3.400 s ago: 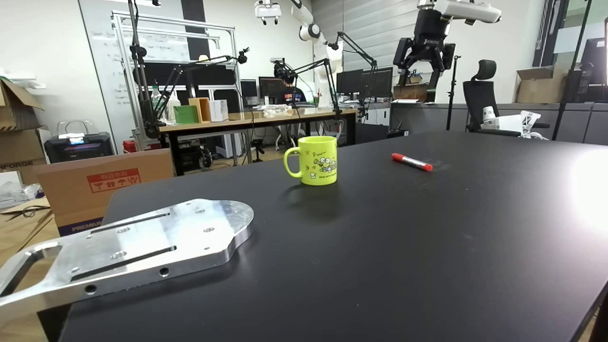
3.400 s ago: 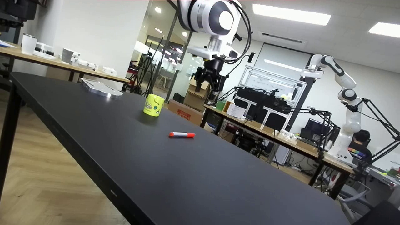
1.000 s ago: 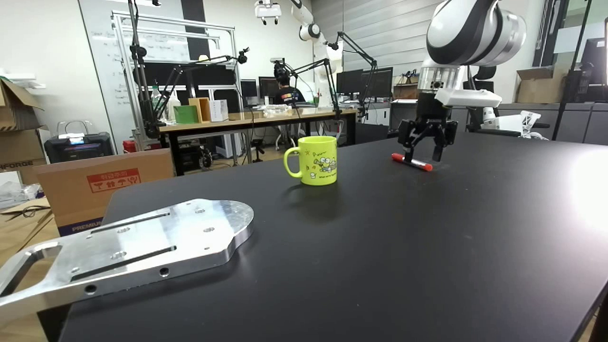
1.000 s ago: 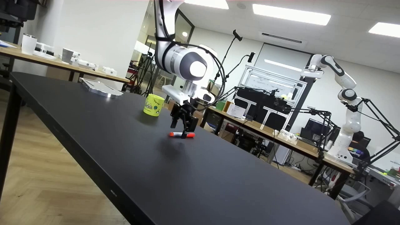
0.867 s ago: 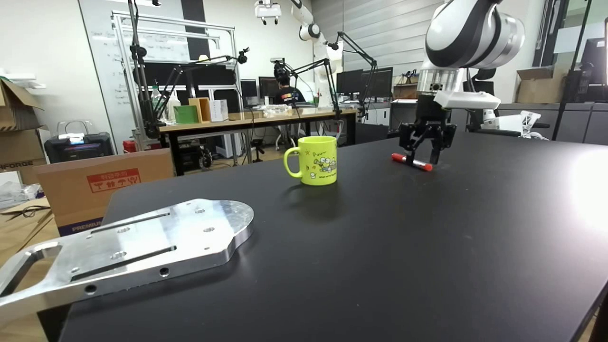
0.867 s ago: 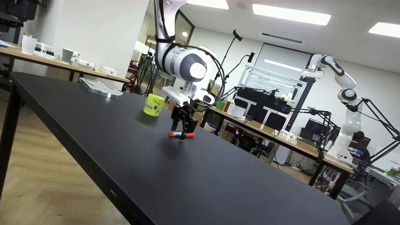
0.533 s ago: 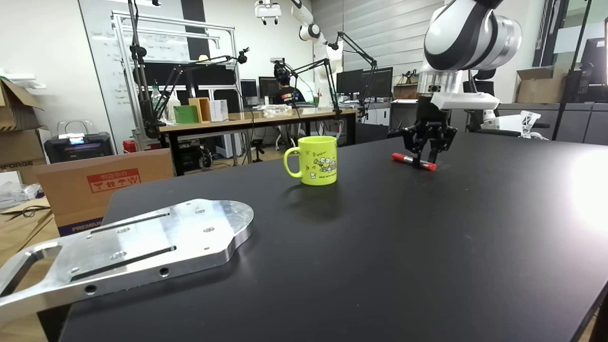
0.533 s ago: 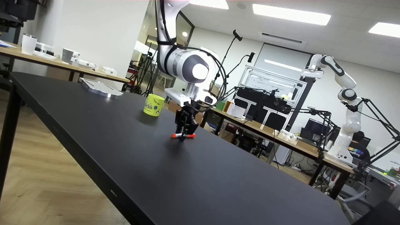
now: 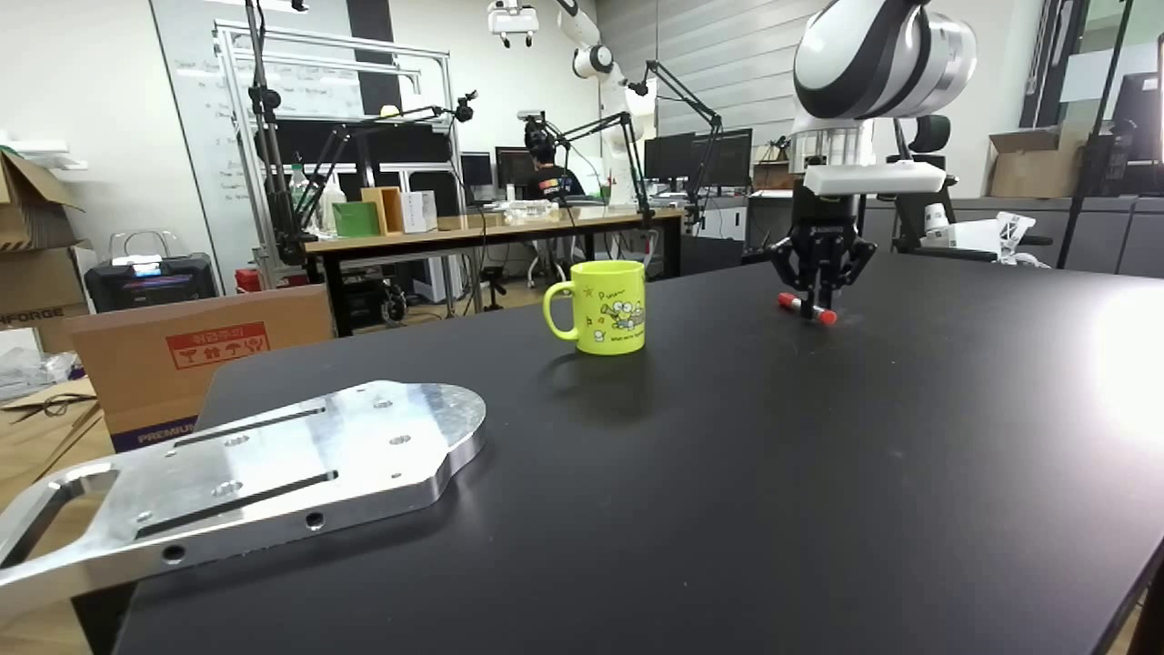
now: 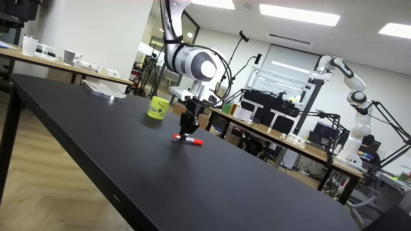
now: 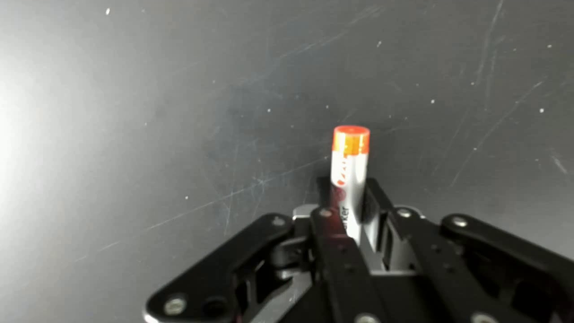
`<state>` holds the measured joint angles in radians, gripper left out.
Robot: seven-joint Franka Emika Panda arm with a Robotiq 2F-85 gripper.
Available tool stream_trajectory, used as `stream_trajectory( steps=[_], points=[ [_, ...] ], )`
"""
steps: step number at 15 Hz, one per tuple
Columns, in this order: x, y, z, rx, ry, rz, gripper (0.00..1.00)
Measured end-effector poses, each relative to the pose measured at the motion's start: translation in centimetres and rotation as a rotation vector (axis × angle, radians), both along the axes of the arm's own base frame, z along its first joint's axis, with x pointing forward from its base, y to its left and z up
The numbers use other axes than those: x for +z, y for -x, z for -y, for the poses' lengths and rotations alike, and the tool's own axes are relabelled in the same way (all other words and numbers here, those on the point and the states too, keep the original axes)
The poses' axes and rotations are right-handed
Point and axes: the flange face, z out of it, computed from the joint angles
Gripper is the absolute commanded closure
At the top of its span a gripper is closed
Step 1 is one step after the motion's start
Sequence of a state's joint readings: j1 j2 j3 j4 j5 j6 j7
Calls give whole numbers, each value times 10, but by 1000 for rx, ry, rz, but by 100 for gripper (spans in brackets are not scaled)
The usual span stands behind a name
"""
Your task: Place the orange marker inside the yellow mug
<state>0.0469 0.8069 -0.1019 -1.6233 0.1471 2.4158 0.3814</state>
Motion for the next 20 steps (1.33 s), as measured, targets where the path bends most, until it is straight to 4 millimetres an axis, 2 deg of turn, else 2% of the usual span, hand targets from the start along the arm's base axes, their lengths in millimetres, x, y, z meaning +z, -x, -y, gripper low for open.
stream_trajectory(
  steps=[6,10,14,20],
  points=[
    [20,-10,1,-157,-133,-90,95],
    [39,-26,-7,-234,-228,-103,95],
    [55,-42,-30,-267,-305,-94,95],
    [78,-62,-78,-259,-391,-86,95]
  ],
)
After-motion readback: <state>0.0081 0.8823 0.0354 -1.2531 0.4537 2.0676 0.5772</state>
